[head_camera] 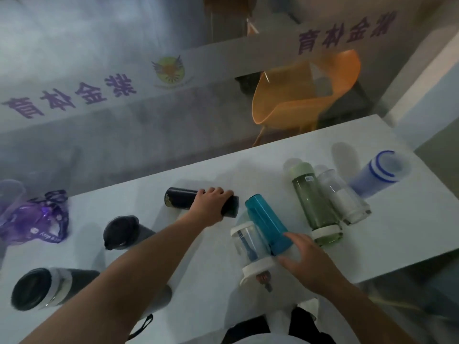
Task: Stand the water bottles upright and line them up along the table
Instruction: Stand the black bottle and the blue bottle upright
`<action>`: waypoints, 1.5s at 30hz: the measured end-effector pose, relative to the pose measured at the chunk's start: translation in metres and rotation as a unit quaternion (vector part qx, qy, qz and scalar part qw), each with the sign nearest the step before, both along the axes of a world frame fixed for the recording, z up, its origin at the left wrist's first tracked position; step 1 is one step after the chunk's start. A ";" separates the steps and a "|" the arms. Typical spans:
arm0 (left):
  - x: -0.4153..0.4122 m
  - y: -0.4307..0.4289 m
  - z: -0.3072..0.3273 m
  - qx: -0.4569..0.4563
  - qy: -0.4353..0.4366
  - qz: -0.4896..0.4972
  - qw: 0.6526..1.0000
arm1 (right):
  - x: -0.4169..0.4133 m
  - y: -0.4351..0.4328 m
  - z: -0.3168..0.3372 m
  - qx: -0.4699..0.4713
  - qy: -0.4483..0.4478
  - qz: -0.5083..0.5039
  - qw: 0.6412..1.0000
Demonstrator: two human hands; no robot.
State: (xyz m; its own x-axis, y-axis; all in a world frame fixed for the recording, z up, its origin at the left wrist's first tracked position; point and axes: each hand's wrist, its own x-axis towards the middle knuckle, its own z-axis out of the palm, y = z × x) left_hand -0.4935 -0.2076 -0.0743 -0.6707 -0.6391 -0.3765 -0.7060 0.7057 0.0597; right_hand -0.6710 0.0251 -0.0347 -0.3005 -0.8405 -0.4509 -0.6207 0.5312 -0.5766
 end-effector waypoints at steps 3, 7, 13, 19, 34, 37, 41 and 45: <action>0.005 -0.008 0.032 0.046 0.108 0.107 0.987 | -0.006 -0.018 0.002 -0.010 -0.014 0.032 0.999; 0.025 -0.011 0.070 0.087 0.270 0.255 0.924 | -0.014 -0.038 0.001 0.000 -0.019 0.093 0.996; 0.063 0.011 0.083 0.125 0.468 0.463 0.743 | -0.013 -0.050 -0.008 0.002 -0.018 0.148 0.989; 0.072 0.043 0.063 0.112 0.568 0.518 0.630 | -0.014 -0.051 -0.018 0.019 0.000 0.193 0.981; 0.062 0.049 0.044 0.142 0.565 0.545 0.603 | -0.026 -0.050 -0.022 0.018 0.015 0.229 0.973; 0.053 0.062 0.040 0.126 0.527 0.602 0.586 | -0.034 -0.049 -0.022 0.006 0.010 0.236 0.972; 0.027 0.106 0.031 0.110 0.474 0.645 0.590 | -0.048 -0.047 -0.026 -0.006 0.020 0.261 0.965; -0.008 0.165 0.014 0.147 0.408 0.662 0.611 | -0.058 -0.041 -0.032 -0.024 0.056 0.294 0.954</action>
